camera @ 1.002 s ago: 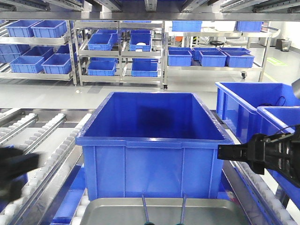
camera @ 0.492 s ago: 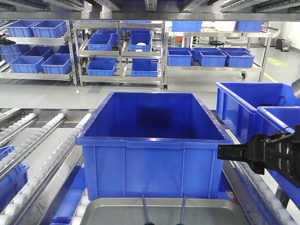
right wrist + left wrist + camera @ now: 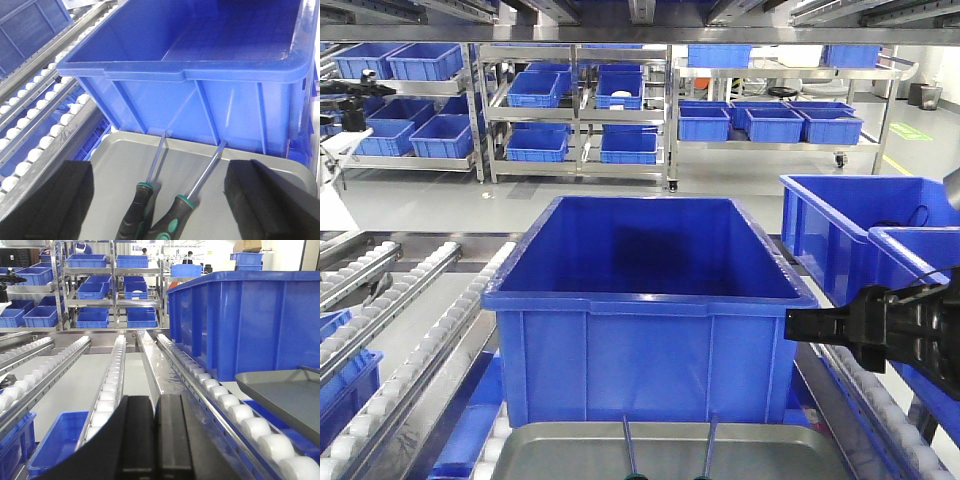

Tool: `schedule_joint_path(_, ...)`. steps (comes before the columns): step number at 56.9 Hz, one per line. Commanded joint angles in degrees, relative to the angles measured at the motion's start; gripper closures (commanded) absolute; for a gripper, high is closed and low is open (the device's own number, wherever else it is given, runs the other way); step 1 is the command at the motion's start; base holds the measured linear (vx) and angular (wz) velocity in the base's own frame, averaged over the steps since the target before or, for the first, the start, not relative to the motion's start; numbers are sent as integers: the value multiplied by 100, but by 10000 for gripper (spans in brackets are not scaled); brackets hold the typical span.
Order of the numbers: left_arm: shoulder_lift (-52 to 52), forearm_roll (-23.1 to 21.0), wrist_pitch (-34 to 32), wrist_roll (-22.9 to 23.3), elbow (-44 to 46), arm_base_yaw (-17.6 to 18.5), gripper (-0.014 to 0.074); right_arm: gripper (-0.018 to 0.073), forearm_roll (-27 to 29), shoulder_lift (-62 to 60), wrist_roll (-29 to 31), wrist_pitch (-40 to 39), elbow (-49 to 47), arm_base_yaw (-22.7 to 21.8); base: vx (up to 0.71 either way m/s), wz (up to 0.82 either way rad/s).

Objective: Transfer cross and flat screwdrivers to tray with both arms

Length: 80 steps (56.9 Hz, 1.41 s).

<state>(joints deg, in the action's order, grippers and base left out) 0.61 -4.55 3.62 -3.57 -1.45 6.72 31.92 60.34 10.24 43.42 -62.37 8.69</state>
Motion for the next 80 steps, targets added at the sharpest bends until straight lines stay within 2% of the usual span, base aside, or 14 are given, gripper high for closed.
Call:
schedule_joint_path(1, 40, -58, -429, 36, -182, -3, 605, -22, 164, -108, 33, -345, -176, -33, 0, 0)
schedule_joint_path(41, 40, -58, -429, 36, -182, -3, 605, -22, 161, -59, -7, -446, -153, -33, 0, 0)
schedule_joint_path(46, 40, -58, -429, 36, -182, -3, 605, -22, 0, -185, -13, -457, -153, -33, 0, 0)
schedule_joint_path(51, 40, -58, -422, 36, -182, -3, 605, -22, -388, -479, -13, -529, -64, -33, 0, 0)
schedule_joint_path(55, 40, -58, -422, 36, -182, -3, 605, -22, -679, -795, 12, -841, 390, -33, 0, 0)
schedule_joint_path(66, 40, -58, -416, 36, -182, -3, 605, 11, -1675, -2347, -137, -2682, 2260, -38, 0, 0)
schedule_joint_path(70, 40, -58, -416, 36, -182, -3, 605, 63, -2012, -2908, -145, -3051, 2915, -139, 0, 0)
schedule_joint_path(80, 40, -58, -416, 36, -182, -3, 605, 250, -2759, -4365, -145, -3471, 4332, -875, 0, 0)
